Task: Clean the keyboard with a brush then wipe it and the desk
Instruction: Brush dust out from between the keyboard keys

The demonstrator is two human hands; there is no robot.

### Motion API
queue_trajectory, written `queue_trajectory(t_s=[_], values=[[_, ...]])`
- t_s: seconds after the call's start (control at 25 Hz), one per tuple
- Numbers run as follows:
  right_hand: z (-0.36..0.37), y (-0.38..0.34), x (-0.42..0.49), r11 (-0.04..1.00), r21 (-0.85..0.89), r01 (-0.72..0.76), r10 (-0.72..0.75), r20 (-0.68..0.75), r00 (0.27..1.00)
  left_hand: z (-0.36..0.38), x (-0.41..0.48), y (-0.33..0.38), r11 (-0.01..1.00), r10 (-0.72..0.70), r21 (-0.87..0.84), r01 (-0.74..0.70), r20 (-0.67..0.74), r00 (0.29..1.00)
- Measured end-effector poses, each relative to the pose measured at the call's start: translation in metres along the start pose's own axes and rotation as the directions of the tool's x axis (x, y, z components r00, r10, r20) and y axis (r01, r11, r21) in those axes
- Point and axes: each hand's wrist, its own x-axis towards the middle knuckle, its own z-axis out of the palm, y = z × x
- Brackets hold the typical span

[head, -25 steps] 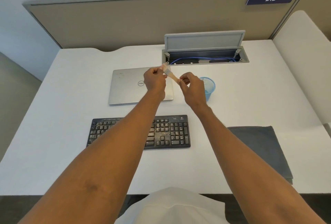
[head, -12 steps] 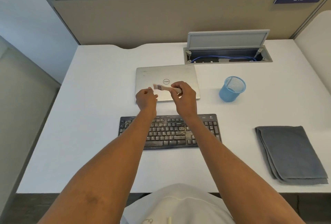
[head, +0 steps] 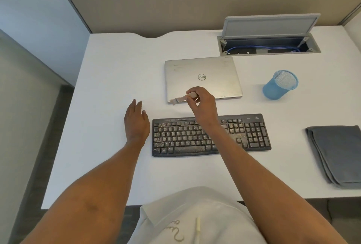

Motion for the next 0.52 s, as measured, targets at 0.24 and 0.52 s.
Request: queue_trajectory(t_s=[0.24, 0.52], values=[[0.036, -0.009, -0.017, 1.0, -0.011, -0.009, 0.01, 0.092, 0.996, 0.01, -0.008, -0.04, 0.976, 0.172, 0.119, -0.185, 0.108, 0.979], [0.058, -0.026, -0.023, 0.999, -0.04, 0.018, -0.011, 0.181, 0.983, 0.019, -0.014, -0.049, 0.952, 0.235, 0.18, -0.249, 0.099, 0.967]])
